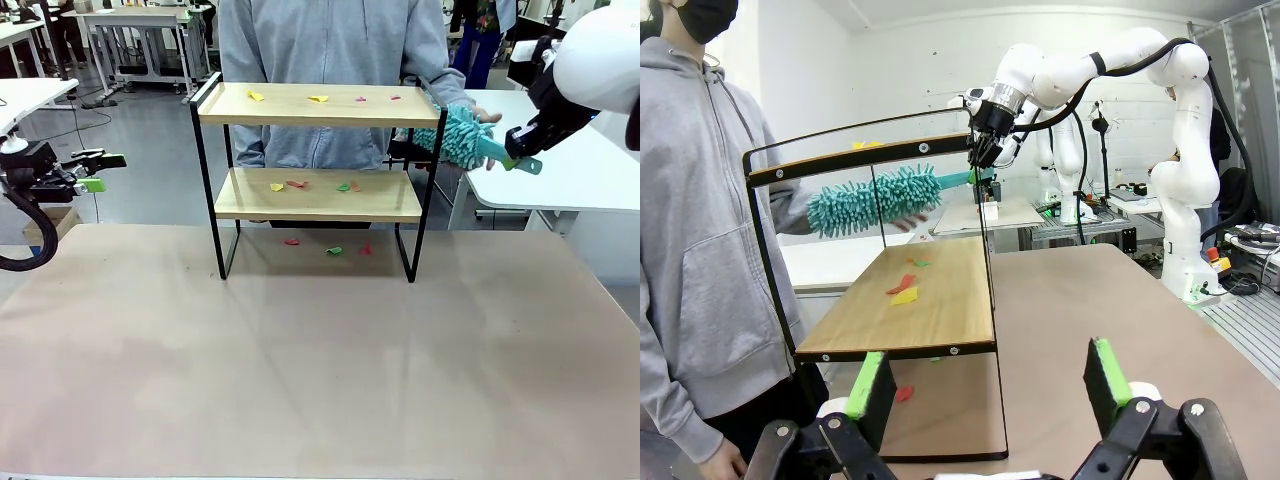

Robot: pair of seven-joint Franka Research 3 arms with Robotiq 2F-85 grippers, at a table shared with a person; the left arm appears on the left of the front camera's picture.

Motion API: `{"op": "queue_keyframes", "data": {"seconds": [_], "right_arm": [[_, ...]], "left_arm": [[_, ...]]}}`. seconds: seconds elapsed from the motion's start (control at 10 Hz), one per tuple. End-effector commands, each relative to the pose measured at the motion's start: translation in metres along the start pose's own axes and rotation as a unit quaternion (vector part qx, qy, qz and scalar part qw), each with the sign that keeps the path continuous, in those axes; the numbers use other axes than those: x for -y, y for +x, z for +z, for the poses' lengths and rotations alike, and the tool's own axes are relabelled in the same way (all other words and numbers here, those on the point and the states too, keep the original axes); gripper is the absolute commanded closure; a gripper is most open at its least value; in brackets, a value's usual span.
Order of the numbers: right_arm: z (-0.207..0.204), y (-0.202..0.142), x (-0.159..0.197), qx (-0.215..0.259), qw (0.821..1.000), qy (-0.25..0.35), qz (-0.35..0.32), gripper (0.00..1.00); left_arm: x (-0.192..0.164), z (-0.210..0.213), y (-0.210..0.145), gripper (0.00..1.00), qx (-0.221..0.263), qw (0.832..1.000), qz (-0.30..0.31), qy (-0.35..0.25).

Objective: Clean the shelf.
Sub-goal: Pick up the Duster handed by the human, then clean the specific section of the Shelf indicated by the human with the Duster.

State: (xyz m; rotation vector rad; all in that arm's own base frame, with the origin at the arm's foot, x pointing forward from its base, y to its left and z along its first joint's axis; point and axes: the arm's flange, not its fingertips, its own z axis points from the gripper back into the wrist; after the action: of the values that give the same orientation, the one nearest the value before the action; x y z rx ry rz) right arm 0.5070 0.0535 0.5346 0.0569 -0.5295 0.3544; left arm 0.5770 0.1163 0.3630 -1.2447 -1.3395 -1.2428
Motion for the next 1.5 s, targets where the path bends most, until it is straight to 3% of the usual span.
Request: {"op": "queue_keyframes", "data": {"seconds": [0.0, 1.0, 1.1, 1.4], "right_arm": [[0.001, 0.0, 0.001, 0.002, 1.0, -0.001, 0.01, 1.0], [0.001, 0.0, 0.001, 0.002, 1.0, -0.001, 0.01, 1.0], [-0.002, 0.0, 0.0, -0.002, 1.0, 0.001, 0.001, 0.87], [0.049, -0.038, 0.031, -0.006, 1.0, -0.023, 0.015, 0.87]], "left_arm": [[0.0, 0.0, 0.002, 0.0, 0.001, 1.0, -0.007, -0.001], [0.0, 0.0, 0.002, 0.0, 0.001, 1.0, -0.007, -0.001], [0.0, 0.0, 0.002, 0.0, 0.001, 1.0, -0.007, -0.001], [0.0, 0.0, 0.002, 0.0, 0.001, 1.0, -0.007, -0.001]]}}
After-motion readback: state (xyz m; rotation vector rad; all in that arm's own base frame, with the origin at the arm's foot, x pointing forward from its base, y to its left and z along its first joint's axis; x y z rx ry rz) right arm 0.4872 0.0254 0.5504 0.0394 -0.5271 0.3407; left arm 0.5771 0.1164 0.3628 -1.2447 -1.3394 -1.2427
